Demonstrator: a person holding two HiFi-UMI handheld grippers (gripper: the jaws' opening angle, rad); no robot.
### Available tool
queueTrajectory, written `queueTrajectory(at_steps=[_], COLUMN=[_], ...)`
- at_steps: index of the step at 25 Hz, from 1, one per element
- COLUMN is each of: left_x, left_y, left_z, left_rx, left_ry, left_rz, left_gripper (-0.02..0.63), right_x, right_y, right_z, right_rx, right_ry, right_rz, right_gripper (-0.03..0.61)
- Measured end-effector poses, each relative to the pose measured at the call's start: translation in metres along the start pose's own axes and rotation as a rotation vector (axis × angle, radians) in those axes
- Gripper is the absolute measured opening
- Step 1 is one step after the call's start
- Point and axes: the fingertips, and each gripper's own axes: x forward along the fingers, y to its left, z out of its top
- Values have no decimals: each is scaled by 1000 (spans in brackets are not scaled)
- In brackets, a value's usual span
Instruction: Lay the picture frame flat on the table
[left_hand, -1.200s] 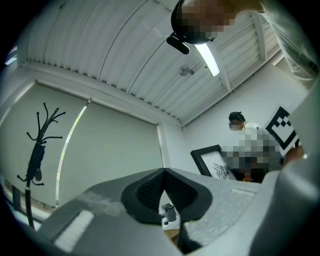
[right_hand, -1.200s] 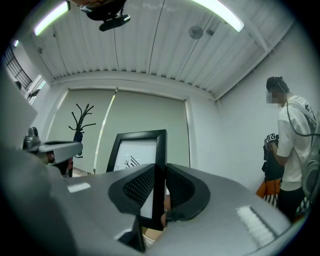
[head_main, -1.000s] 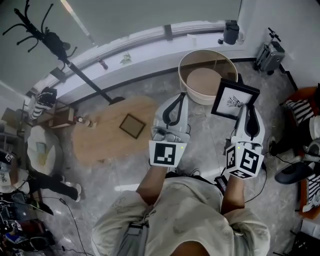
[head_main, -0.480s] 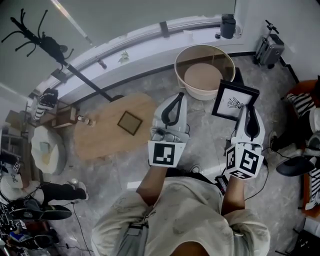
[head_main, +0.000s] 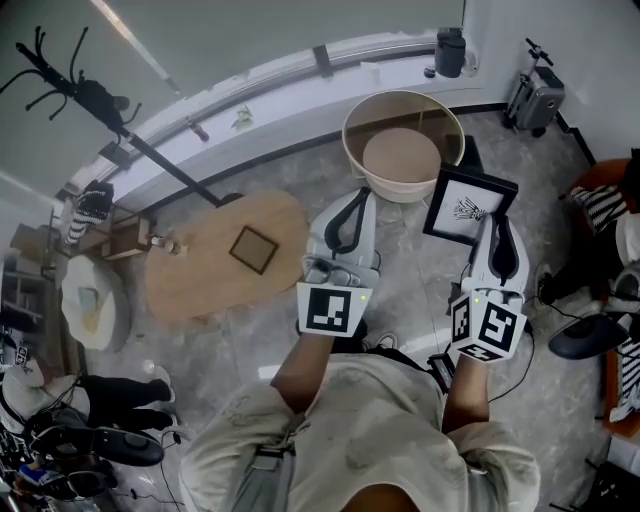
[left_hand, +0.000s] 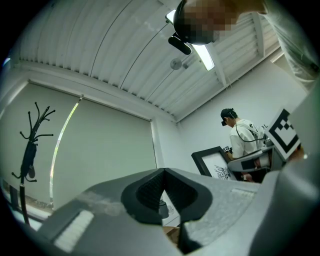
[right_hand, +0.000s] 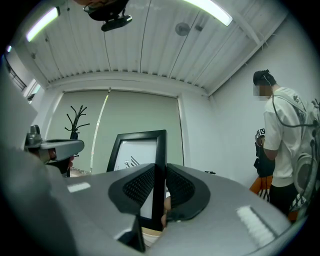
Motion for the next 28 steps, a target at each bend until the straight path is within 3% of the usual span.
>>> queueTrajectory(at_steps=[12,28], left_x=[46,134], left_y=[40,142], left_z=[-25,-76], left_rx=[-38,-61], left_ry=[-13,-13], left_rz=[-15,-28], left_gripper=[3,3], right_x=[64,195], right_y=[16,71], right_z=[-1,-17], right_rx=[-34,-81], right_ry=[-18,1], right_rz=[-14,-35], right_gripper=[72,72])
